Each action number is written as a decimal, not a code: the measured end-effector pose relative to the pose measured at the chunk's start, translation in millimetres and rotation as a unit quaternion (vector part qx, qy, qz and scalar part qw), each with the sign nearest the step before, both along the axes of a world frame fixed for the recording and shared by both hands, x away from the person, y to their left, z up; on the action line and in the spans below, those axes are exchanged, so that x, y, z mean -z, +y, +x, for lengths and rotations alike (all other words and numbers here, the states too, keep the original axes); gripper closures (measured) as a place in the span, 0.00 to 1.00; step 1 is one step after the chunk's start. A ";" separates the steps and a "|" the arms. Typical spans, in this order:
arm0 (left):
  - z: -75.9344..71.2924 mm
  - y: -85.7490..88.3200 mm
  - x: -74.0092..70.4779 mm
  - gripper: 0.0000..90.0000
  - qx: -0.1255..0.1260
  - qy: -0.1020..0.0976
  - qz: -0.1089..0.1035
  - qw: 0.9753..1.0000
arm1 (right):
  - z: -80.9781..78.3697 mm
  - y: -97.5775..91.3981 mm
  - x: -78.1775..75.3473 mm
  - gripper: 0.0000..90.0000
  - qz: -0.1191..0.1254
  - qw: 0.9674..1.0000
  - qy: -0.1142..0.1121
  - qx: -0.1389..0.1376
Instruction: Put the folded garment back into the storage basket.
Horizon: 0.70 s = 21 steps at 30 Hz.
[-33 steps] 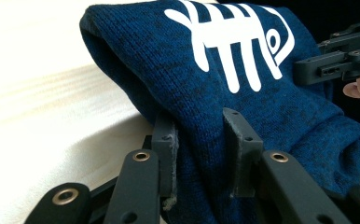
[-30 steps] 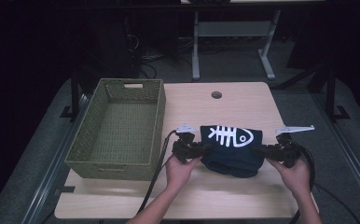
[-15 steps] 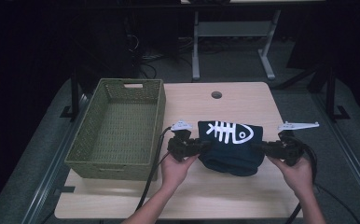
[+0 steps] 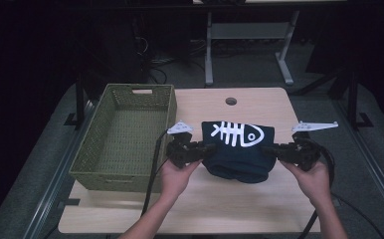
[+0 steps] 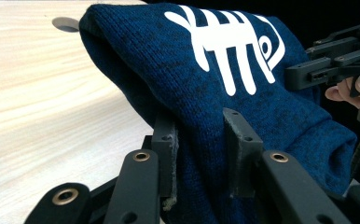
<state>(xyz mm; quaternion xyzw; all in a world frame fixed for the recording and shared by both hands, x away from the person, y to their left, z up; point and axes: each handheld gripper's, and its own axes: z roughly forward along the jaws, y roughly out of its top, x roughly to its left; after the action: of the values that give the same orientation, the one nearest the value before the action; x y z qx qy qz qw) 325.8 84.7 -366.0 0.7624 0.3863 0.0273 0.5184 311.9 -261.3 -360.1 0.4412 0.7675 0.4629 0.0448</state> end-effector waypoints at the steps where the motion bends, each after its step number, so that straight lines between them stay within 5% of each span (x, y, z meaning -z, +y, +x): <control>1: 0.0 2.5 -2.3 0.77 -0.001 -0.001 0.000 1.000 | 0.0 0.0 0.0 0.79 0.000 1.000 0.000 0.000; 21: 0.5 34.8 -26.0 0.77 -0.009 -0.009 -0.010 1.000 | 5.9 27.9 -25.6 0.79 0.021 0.999 -0.012 -0.022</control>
<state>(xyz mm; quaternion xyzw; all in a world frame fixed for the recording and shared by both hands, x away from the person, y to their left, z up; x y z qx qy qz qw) 326.4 119.4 -340.0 0.7532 0.3886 0.0350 0.5295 317.8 -233.4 -334.5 0.4190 0.7667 0.4851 0.0346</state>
